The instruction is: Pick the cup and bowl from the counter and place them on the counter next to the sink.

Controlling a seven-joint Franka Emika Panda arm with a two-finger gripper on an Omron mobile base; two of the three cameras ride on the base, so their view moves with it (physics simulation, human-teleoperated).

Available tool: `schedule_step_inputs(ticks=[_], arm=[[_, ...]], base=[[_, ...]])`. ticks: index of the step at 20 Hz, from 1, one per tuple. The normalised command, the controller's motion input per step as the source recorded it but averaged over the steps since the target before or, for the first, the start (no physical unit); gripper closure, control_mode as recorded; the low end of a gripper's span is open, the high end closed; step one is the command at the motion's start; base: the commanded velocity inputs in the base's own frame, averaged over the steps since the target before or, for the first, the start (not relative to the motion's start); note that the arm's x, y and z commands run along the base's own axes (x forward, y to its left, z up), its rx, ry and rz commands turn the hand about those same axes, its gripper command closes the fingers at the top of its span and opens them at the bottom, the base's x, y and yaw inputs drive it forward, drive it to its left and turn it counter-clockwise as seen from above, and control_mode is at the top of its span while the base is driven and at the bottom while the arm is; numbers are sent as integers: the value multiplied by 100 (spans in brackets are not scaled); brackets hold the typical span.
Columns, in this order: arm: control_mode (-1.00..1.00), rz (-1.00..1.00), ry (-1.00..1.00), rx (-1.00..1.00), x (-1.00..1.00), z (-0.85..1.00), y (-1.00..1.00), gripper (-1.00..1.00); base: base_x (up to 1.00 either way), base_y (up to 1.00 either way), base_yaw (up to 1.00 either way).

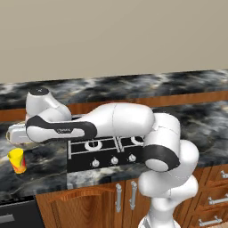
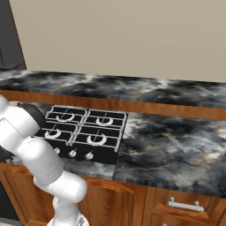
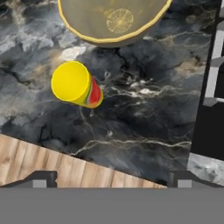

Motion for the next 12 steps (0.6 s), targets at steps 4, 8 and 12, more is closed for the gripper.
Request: schedule_step_inputs(ticks=[4,8,12], arm=[[-100,0,0,0,0,-15,39,-100],[-100,-4,0,-2,1,0,27,-100],[-100,-10,1,-2,5,0,16,-100]], base=[[0,0,0],[0,0,0],[0,0,0]])
